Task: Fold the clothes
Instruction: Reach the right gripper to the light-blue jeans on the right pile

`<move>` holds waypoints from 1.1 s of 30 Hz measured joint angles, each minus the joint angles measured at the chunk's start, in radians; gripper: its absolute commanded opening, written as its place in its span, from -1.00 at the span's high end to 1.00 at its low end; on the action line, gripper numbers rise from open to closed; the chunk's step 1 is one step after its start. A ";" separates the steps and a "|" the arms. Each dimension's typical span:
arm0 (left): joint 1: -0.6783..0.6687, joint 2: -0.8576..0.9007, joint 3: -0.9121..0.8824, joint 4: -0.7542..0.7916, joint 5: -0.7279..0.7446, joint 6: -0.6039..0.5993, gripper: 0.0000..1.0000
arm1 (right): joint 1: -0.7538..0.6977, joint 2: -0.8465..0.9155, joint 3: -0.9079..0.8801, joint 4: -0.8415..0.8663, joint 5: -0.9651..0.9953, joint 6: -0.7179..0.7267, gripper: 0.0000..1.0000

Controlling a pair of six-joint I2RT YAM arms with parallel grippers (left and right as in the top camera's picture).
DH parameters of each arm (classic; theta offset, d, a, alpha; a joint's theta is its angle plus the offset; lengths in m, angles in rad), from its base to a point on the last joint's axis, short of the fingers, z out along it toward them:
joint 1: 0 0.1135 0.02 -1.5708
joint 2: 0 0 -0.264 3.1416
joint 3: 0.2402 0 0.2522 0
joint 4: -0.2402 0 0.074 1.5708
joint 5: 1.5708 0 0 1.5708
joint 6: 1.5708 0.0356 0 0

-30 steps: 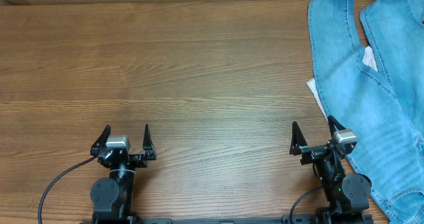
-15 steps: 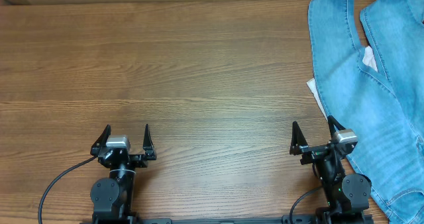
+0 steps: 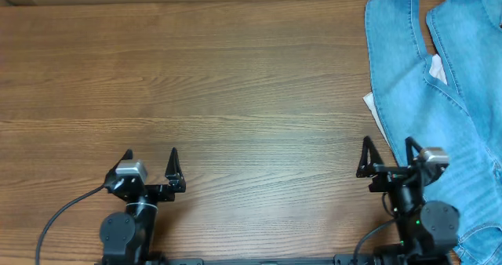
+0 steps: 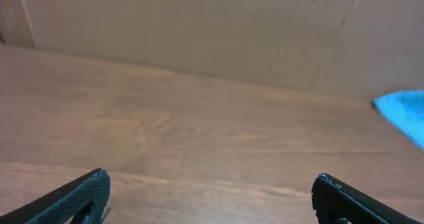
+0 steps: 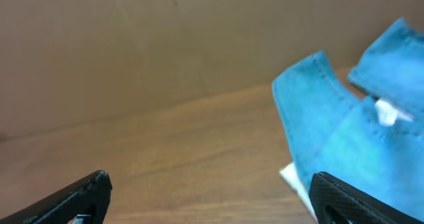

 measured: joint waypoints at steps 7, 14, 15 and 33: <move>0.000 0.180 0.245 -0.108 0.001 -0.008 -1.00 | 0.000 0.347 0.330 -0.198 0.034 0.002 -1.00; 0.000 0.515 0.501 -0.317 0.009 -0.011 -1.00 | -0.060 0.779 0.675 -0.487 0.056 0.001 -1.00; 0.000 0.549 0.525 -0.329 0.015 -0.011 -1.00 | -0.080 0.839 0.707 -0.501 0.056 0.001 -1.00; 0.000 0.777 0.592 -0.344 0.109 -0.011 -1.00 | -0.138 1.539 0.743 -0.388 0.175 -0.127 -0.70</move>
